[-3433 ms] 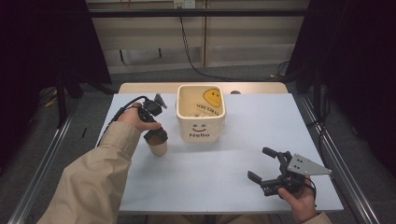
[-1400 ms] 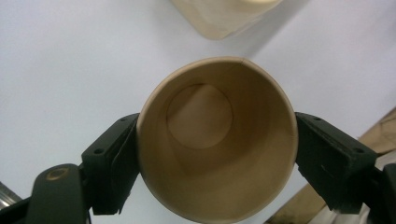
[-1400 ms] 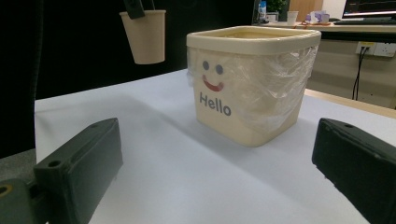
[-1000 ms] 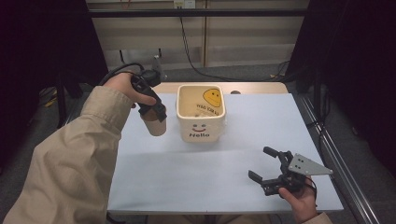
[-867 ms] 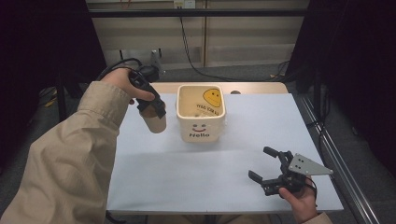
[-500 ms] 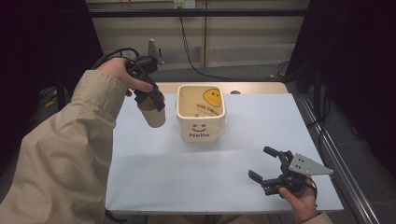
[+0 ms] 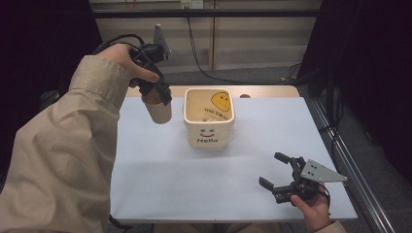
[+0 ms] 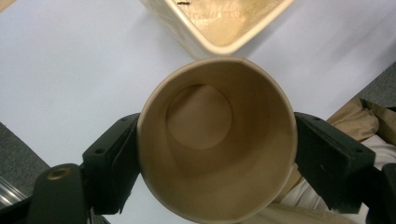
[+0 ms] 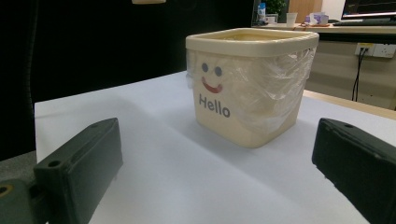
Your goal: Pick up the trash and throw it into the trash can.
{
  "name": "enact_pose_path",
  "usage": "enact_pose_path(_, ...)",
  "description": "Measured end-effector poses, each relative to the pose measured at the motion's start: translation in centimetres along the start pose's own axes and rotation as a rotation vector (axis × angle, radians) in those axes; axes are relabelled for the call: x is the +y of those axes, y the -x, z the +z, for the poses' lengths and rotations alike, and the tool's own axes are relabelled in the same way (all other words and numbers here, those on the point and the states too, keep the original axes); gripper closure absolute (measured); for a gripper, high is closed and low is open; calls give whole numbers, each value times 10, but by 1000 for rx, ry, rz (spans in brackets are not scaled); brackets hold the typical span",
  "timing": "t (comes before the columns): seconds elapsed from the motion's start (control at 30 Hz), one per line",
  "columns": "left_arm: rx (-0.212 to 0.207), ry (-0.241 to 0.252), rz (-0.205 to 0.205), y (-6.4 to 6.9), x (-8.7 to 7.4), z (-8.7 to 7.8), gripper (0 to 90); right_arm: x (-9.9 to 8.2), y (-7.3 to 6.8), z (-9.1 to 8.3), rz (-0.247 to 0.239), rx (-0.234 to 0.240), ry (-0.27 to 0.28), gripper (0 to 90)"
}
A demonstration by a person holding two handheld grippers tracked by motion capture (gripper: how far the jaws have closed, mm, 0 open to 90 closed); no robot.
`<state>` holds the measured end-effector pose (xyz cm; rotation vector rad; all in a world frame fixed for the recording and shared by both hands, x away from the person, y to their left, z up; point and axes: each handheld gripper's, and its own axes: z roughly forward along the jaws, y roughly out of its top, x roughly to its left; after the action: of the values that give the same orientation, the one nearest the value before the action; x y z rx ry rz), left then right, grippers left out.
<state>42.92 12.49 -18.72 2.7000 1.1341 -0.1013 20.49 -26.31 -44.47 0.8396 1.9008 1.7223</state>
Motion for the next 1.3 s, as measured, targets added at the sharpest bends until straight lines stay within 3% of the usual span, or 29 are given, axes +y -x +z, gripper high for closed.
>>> enact_pose_path(0.5, 1, 12, -1, 2, 9, -16, 200, -1, 1, 0, -2, -2, 0, 14)
enact_pose_path(0.63, 11, -17, 26, 3, 12, -21, 200, -1, 2, 0, -4, -2, 1, 14)
enact_pose_path(0.67, 6, -5, 10, 4, 13, -22, 199, -1, 2, 0, -4, -2, 2, 14)
enact_pose_path(0.8, 4, -10, 20, 6, 17, -27, 199, -1, 2, 0, 2, 1, 0, 14)
enact_pose_path(0.97, -1, -5, 11, 7, 23, -25, 199, -1, 2, 0, -1, 3, 0, 14)
enact_pose_path(1.03, -1, -16, 31, 6, 26, -24, 199, -1, 3, 0, 0, 2, 2, 14)
enact_pose_path(1.3, -3, -6, 30, 10, 41, -17, 199, -1, 4, -1, -2, -1, 2, 14)
